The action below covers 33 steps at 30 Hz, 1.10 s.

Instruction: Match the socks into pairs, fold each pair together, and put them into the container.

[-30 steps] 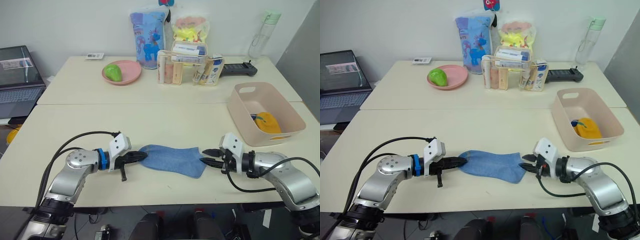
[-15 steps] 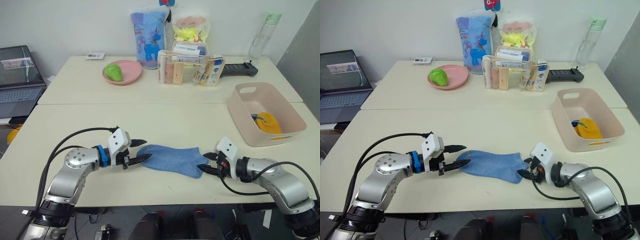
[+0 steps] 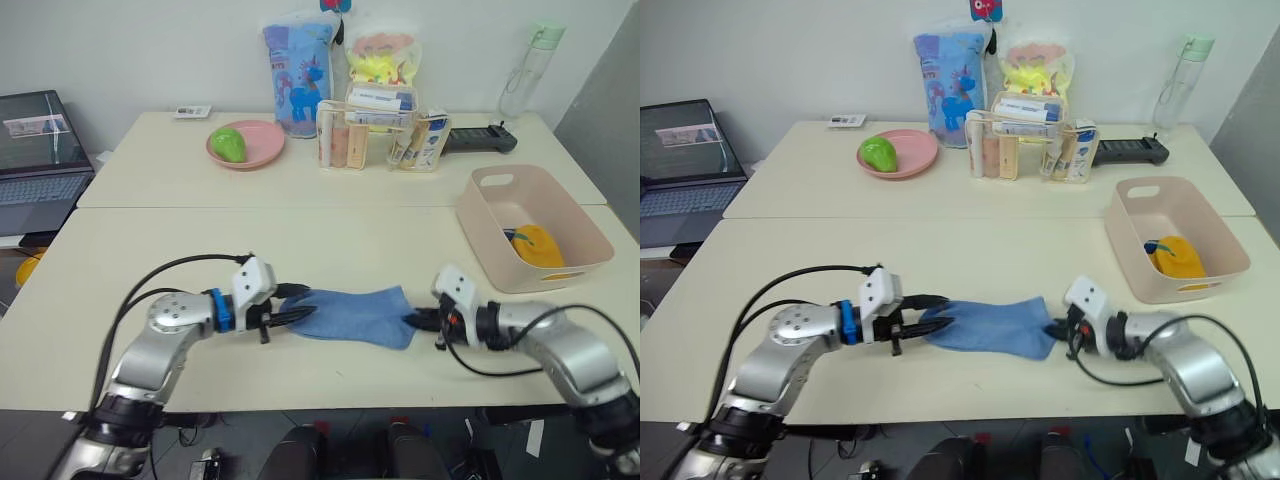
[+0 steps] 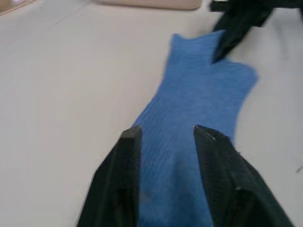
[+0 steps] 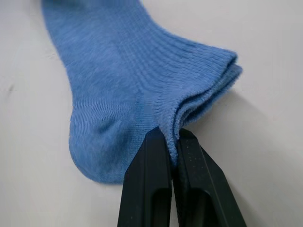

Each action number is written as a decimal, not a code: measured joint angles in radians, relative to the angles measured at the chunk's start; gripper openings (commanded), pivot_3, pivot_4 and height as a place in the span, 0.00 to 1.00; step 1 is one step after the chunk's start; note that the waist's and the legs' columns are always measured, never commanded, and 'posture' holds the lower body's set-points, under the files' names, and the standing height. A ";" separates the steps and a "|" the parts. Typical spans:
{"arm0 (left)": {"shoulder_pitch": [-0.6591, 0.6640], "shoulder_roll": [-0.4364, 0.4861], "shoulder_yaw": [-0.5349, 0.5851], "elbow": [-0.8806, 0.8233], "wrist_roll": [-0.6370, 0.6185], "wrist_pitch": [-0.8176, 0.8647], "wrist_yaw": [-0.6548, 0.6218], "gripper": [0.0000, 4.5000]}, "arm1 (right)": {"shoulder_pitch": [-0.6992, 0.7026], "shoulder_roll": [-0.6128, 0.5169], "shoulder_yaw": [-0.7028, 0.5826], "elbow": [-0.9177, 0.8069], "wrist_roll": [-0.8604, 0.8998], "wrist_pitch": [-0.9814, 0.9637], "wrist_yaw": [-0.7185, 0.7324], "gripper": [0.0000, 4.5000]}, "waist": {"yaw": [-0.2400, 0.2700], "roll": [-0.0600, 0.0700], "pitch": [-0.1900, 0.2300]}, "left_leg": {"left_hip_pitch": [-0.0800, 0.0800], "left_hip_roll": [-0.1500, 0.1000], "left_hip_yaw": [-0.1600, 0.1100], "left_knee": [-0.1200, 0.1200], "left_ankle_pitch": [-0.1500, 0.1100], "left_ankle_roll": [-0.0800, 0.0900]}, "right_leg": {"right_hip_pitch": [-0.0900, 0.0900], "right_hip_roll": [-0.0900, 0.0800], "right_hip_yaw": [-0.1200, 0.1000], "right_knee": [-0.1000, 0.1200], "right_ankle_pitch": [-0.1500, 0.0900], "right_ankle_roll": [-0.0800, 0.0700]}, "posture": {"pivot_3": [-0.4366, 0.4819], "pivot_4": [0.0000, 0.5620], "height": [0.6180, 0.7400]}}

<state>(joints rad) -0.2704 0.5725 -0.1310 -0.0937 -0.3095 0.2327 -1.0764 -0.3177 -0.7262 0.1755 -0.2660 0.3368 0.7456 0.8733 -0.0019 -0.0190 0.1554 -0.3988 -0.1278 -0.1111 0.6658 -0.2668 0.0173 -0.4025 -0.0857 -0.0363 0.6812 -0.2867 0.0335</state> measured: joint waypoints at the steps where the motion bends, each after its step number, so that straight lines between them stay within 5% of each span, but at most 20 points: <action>1: -0.020 -0.014 -0.016 0.007 0.003 -0.001 -0.002 0.14 | -0.025 -0.010 0.000 0.010 -0.003 -0.007 0.009 0.00 | 0.000 0.000 0.000 | 0.000 0.000 0.000 0.000 0.000 0.000 | 0.000 0.000 0.000 0.000 0.000 0.000 | 0.48 0.27 1.00; 3: -0.069 -0.038 -0.042 0.039 0.030 -0.011 0.005 0.00 | -0.056 -0.018 0.004 0.044 -0.008 -0.019 0.034 0.00 | 0.000 0.000 0.000 | 0.000 0.001 0.000 -0.001 0.000 0.000 | -0.001 0.000 0.000 0.000 0.000 0.000 | 0.48 0.27 1.00; 13: -0.138 -0.128 -0.204 0.214 0.192 -0.061 0.042 0.00 | -0.077 -0.023 0.042 0.104 -0.027 -0.028 0.112 0.00 | 0.000 0.000 0.000 | -0.001 0.000 0.001 0.000 0.000 0.000 | -0.001 0.000 0.000 0.000 0.000 0.000 | 0.48 0.27 1.00; 33: -0.154 -0.143 -0.205 0.248 0.236 -0.104 0.062 0.00 | -0.147 0.120 -0.096 -0.003 0.274 0.307 0.065 0.00 | 0.000 0.000 0.000 | 0.000 0.000 0.000 0.000 0.000 0.000 | 0.000 0.000 0.000 0.000 0.000 0.000 | 0.48 0.27 1.00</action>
<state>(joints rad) -0.4249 0.4291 -0.3360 0.1540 -0.0738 0.1292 -1.0146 -0.4644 -0.6065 0.0796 -0.2689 0.6105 1.0522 0.9383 -0.0023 -0.0191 0.1550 -0.3989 -0.1274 -0.1109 0.6659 -0.2667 0.0173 -0.4026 -0.0857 -0.0361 0.6814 -0.2866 0.0335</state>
